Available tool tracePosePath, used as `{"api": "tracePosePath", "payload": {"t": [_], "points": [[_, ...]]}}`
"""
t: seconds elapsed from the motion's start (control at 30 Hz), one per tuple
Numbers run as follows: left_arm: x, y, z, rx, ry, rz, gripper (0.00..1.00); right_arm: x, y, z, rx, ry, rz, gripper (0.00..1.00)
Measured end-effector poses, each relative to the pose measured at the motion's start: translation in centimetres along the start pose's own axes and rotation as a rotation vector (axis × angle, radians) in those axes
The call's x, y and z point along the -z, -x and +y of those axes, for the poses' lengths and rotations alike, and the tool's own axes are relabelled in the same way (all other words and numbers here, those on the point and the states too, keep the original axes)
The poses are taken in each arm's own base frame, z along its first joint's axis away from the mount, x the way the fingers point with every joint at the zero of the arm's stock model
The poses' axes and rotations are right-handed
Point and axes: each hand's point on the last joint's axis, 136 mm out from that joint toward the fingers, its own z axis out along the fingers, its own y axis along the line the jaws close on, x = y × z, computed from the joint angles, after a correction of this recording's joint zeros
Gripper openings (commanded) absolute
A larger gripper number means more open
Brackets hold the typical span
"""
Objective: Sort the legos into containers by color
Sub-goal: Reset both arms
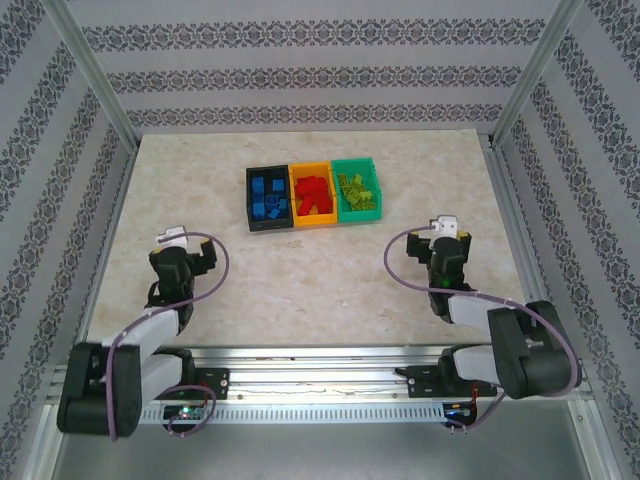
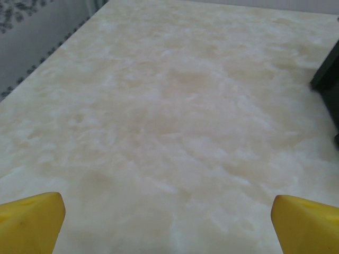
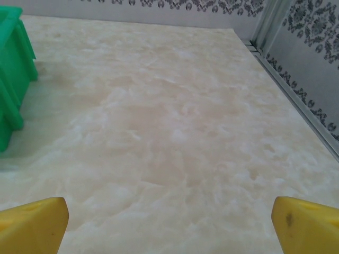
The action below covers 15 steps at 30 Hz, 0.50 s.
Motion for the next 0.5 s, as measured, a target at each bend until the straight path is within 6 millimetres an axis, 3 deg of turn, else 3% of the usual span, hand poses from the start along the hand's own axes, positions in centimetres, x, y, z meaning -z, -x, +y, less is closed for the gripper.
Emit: {"api": "tracePosePath", "payload": {"t": [0.1, 0.23, 0.37, 0.5], "points": [[-1.6, -0.5, -0.9, -0.005, -0.035, -0.002, 1.00, -0.9, 0.7, 0.3, 0.001, 0.014, -0.031, 0.98], [-3.3, -0.8, -2.3, -0.032, -0.092, 0.002, 1.00, -2.2, -0.4, 0.7, 0.003, 0.043, -0.017, 0.98], [-5.2, -0.9, -3.6, -0.048, -0.141, -0.022, 1.00, -3.5, -0.8, -0.4, -0.025, 0.017, 0.011, 0.98], [-5.5, -0.5, -3.7, -0.056, -0.148, -0.028, 1.00, -4.0, 0.9, -0.7, -0.055, 0.019, -0.032, 0.98]]}}
